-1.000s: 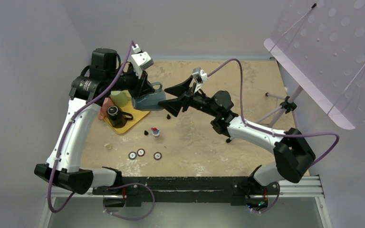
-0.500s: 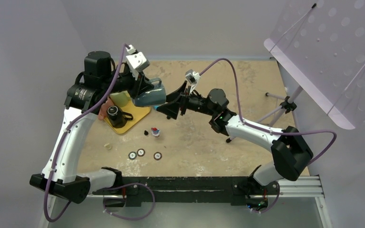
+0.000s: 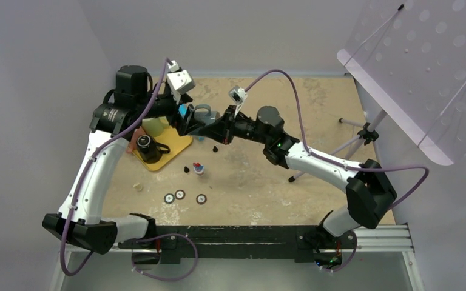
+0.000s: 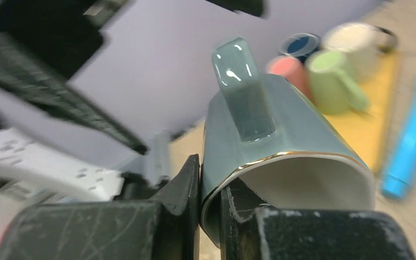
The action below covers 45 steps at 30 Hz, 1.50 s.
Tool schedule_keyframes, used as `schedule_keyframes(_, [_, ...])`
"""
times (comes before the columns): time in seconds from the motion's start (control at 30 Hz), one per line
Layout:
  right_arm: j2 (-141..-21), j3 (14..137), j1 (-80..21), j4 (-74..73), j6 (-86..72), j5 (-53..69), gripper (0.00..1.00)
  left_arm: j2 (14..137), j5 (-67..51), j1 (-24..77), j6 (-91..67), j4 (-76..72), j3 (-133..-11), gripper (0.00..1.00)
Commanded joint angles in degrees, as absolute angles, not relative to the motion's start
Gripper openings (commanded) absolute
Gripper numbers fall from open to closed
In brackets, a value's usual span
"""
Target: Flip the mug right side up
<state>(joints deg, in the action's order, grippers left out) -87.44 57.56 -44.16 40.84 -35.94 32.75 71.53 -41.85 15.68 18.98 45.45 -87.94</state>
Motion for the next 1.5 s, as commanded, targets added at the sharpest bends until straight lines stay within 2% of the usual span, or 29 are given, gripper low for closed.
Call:
schedule_keyframes(0.0, [-84.62,69.06,-44.64,7.51,-17.57,5.31,0.0,73.73,-35.87,13.13,28.09,53.3,-92.97,1.0])
schedule_keyframes(0.1, [-89.64,77.45,-44.56,-13.81,-11.33,-10.6,0.0,74.42,-25.56,12.93,38.68,57.59,-91.75,1.0])
schedule_keyframes(0.2, [-96.54,85.44,-43.57,-28.25,-8.26,-18.38,0.0,75.29,-16.37,13.01,47.93,58.33,-87.65,1.0])
schedule_keyframes(0.37, [-109.56,95.73,-39.66,-42.77,-5.96,-16.99,0.0,80.1,-10.6,13.01,58.79,62.75,-82.64,0.99])
schedule_keyframes(0.57, [-116.87,101.8,-37.04,-47.76,-3.27,-15.62,0.0,87.41,-4.12,13.01,65.39,60.17,-77.52,0.89])
schedule_keyframes(0.67, [-119.11,103.12,-35.99,-48.93,-2.06,-14.39,0.01,90.68,1.17,13.08,67.9,56.45,-75.36,0.88])
schedule_keyframes(0.73, [-119.55,103.33,-35.52,-48.65,-1.49,-13.29,0.16,91.85,3.93,13.14,70.6,53.82,-73.25,0.88])
schedule_keyframes(0.8, [-119.25,103.64,-35.23,-47.63,-1.08,-12.45,0.36,92.67,5.71,13.21,73.57,51.5,-71.41,0.88])
schedule_keyframes(0.87, [-118.48,104.16,-35.13,-46.81,-0.72,-11.97,0.5,93.94,7.37,13.35,75.25,49.19,-70.24,0.88])
schedule_keyframes(0.93, [-117.92,105.04,-35.04,-46.94,-0.73,-12.38,0.56,96.17,9.14,13.36,75.11,47.44,-70.59,0.87])
schedule_keyframes(1.0, [-117.06,105.37,-35.07,-46.89,-0.84,-12.98,0.59,98.97,10.57,13.36,73.88,47.95,-72.38,0.82])
schedule_keyframes(1.17, [-113.19,102.96,-35.06,-45.47,-0.91,-13.12,0.62,102.88,11.54,13.36,72.76,51.55,-72.9,0.57])
schedule_keyframes(1.23, [-111.78,101.8,-35.04,-45.08,-0.98,-13.57,0.62,103.5,13.1,13.36,73.39,49.58,-71.41,0.43])
schedule_keyframes(1.27, [-110.93,101.26,-35.02,-44.87,-1.23,-13.93,0.62,103.99,13.88,13.36,73.28,49.15,-71.26,0.32])
schedule_keyframes(1.3, [-110.3,100.83,-34.99,-44.69,-1.49,-14.31,0.62,104.5,14.23,13.36,72.72,49.21,-71.51,0.2])
schedule_keyframes(1.33, [-109.73,100.44,-35.06,-44.65,-1.66,-14.49,0.63,104.82,14.25,13.36,72.05,49.53,-71.98,0.02])
schedule_keyframes(1.37, [-109.1,100.05,-35.07,-44.55,-1.89,-14.69,0.66,104.9,13.87,13.36,71.15,49.85,-72.55,0.0])
schedule_keyframes(1.47, [-106.63,98.91,-35.01,-43.98,-2.32,-14.91,0.67,102.96,10.6,13.4,68.11,52.51,-75.29,0.0])
